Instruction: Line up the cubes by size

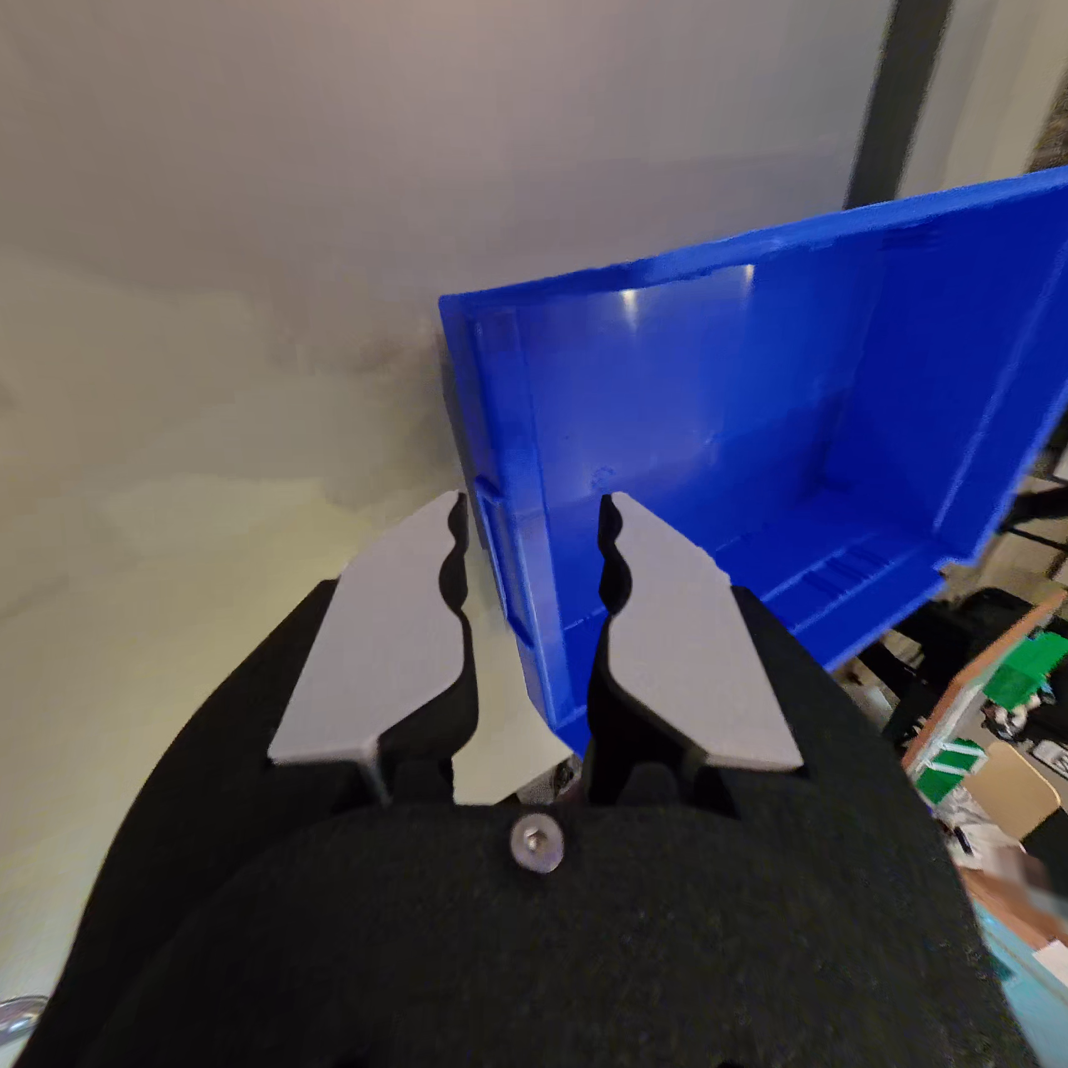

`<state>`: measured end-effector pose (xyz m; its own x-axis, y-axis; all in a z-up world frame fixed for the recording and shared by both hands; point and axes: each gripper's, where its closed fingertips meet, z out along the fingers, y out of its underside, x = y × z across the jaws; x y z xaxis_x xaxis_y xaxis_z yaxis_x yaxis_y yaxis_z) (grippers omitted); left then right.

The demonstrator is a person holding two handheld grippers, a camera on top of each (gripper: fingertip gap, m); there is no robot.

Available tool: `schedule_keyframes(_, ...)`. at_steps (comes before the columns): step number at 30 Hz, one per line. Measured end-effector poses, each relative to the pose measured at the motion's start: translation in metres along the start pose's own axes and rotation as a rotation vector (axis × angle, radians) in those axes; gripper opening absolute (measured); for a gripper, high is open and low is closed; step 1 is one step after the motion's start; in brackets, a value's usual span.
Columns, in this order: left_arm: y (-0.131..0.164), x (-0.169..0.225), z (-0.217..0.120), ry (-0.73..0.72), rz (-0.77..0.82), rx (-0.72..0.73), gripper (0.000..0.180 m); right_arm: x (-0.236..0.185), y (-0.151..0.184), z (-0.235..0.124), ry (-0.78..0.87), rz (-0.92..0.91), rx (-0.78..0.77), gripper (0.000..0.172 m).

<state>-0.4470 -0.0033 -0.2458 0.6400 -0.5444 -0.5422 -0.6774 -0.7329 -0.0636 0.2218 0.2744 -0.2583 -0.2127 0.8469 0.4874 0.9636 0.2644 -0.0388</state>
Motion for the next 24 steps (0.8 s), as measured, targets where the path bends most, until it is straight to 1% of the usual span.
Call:
schedule_keyframes(3, -0.029, -0.002, -0.035, -0.082, -0.042, 0.137, 0.060, 0.005, -0.007, -0.033, 0.109, 0.022, 0.023, 0.042)
schedule_keyframes(5, -0.056, 0.000, -0.058, -0.134, -0.064, 0.249, 0.052, 0.003, -0.028, -0.059, 0.172, -0.004, 0.093, 0.039)
schedule_keyframes(7, -0.088, 0.011, -0.075, -0.137, -0.075, 0.359, 0.050, -0.004, -0.059, -0.083, 0.202, -0.028, 0.183, 0.038)
schedule_keyframes(10, -0.133, 0.024, -0.089, -0.172, -0.053, 0.458, 0.050, -0.011, -0.116, -0.110, 0.239, -0.052, 0.347, 0.038)
schedule_keyframes(12, -0.167, 0.029, -0.095, -0.190, -0.061, 0.533, 0.050, -0.011, -0.158, -0.123, 0.269, -0.030, 0.483, 0.038)
schedule_keyframes(14, -0.200, 0.039, -0.096, -0.153, -0.086, 0.611, 0.052, -0.003, -0.197, -0.131, 0.310, 0.024, 0.614, 0.038)
schedule_keyframes(17, -0.245, 0.050, -0.094, -0.084, -0.188, 0.734, 0.052, 0.006, -0.250, -0.133, 0.325, 0.133, 0.793, 0.038)
schedule_keyframes(20, -0.284, 0.063, -0.088, -0.056, -0.244, 0.840, 0.052, 0.006, -0.296, -0.118, 0.274, 0.255, 0.930, 0.038)
schedule_keyframes(22, -0.303, 0.069, -0.080, -0.062, -0.263, 0.873, 0.052, 0.008, -0.318, -0.102, 0.236, 0.339, 0.999, 0.038)
schedule_keyframes(24, -0.317, 0.073, -0.070, -0.066, -0.302, 0.906, 0.051, 0.013, -0.333, -0.081, 0.210, 0.426, 1.043, 0.037)
